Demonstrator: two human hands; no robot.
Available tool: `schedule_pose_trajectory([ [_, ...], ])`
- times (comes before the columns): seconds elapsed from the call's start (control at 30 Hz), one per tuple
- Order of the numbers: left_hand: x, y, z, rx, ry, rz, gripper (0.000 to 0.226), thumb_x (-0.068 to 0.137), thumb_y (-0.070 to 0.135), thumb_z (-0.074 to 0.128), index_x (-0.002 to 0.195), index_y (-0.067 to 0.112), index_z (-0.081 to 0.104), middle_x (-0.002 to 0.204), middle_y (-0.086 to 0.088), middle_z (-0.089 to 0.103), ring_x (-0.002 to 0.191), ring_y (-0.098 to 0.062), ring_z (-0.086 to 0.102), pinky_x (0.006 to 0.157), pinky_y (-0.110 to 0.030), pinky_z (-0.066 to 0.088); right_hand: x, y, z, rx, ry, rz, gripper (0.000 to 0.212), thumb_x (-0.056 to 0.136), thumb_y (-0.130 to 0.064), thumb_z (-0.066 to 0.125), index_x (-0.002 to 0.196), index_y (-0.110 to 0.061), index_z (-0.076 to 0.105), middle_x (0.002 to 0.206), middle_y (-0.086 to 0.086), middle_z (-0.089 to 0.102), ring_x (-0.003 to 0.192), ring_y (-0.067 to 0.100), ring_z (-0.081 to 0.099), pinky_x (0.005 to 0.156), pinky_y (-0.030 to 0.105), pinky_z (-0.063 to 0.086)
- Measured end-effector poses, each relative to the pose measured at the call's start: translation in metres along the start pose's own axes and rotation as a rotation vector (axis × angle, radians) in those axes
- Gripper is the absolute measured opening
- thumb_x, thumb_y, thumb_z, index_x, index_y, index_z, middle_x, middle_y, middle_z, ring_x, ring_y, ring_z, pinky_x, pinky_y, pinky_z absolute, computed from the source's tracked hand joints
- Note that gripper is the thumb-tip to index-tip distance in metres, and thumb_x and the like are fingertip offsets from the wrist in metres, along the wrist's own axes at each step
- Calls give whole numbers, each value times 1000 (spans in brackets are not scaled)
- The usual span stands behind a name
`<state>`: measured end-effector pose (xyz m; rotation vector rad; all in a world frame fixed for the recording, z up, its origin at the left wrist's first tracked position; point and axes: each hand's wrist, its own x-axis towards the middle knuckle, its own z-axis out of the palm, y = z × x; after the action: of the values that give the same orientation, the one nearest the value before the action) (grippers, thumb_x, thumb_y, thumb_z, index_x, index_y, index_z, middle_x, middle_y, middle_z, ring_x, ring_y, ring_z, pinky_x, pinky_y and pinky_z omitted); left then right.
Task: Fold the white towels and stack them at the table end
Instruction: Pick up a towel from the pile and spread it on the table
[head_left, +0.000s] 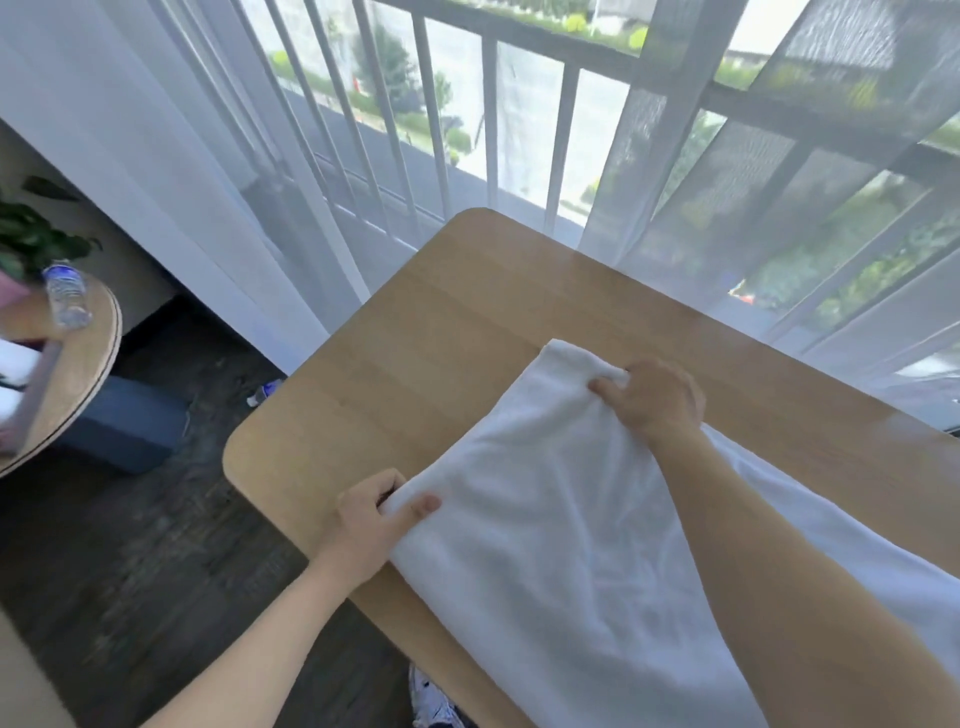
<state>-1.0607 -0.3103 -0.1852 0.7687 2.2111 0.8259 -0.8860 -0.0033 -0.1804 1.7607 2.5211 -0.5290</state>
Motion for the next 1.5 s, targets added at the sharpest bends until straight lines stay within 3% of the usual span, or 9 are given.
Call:
schedule_pose_trajectory([
  [0.13, -6, -11, -1, -9, 45, -7, 52, 77, 75, 61, 65, 26, 47, 58, 11, 46, 54, -4, 42, 52, -21, 31, 4, -4, 3, 51, 131, -48, 53, 84, -68, 61, 91, -16, 67, 93, 7, 69, 90, 32, 63, 70, 35, 34],
  [0.3, -4, -16, 7, 243, 44, -15, 59, 82, 78, 47, 72, 20, 53, 86, 5, 51, 85, -10, 48, 69, -31, 44, -2, -12, 26, -45, 101, 11, 62, 95, -67, 40, 114, -12, 61, 116, 11, 62, 107, 33, 58, 79, 38, 35],
  [0.57, 8, -10, 1, 21, 42, -9, 63, 71, 78, 65, 67, 17, 48, 59, 11, 42, 54, -8, 38, 56, -29, 30, -18, -17, 43, -168, 165, -49, 72, 90, -74, 38, 119, -11, 56, 116, 13, 57, 108, 35, 50, 95, 45, 31],
  [0.77, 3, -7, 3, -141, 131, 2, 53, 65, 69, 76, 60, 23, 52, 88, 27, 69, 78, 2, 63, 62, -26, 47, 2, -20, 29, -39, 117, -156, 53, 88, -70, 51, 96, -19, 62, 99, 10, 70, 96, 33, 64, 74, 36, 32],
  [0.87, 12, -2, 2, -233, 133, 18, 60, 60, 81, 74, 62, 25, 52, 65, 16, 57, 57, -5, 49, 54, -23, 36, 10, -23, 19, 47, 318, -218, 46, 93, -61, 53, 93, -15, 57, 96, 12, 66, 91, 36, 61, 74, 39, 33],
  [1.03, 33, -6, -8, 130, -31, 89, 49, 64, 77, 70, 69, 36, 45, 73, 10, 49, 65, -9, 47, 54, -27, 33, 7, -33, 20, 13, 118, -89, 70, 89, -63, 56, 142, -22, 35, 142, 12, 34, 138, 32, 28, 112, 51, 16],
  [1.17, 40, -20, -18, 140, -13, 105, 38, 81, 69, 63, 71, 36, 49, 59, 11, 45, 54, -7, 44, 52, -26, 33, -54, -47, 51, -7, 78, -86, 75, 95, -70, 22, 156, -30, 8, 166, 5, -3, 152, 33, -14, 116, 63, -12],
  [1.3, 43, -20, -20, 214, -95, 98, 42, 85, 74, 45, 81, 33, 49, 66, 6, 56, 57, -13, 53, 53, -29, 38, -113, -64, 84, -66, -13, 1, 76, 93, -72, 8, 158, -35, -6, 167, 2, -16, 148, 40, -24, 111, 66, -20],
  [1.5, 24, -29, -28, -67, 98, 79, 47, 69, 63, 77, 101, 46, 47, 103, 17, 57, 81, 3, 61, 63, -21, 45, -97, -74, 76, 11, -38, 57, 66, 100, -62, 16, 158, -38, -5, 168, -2, -11, 151, 34, -20, 113, 66, -17],
])
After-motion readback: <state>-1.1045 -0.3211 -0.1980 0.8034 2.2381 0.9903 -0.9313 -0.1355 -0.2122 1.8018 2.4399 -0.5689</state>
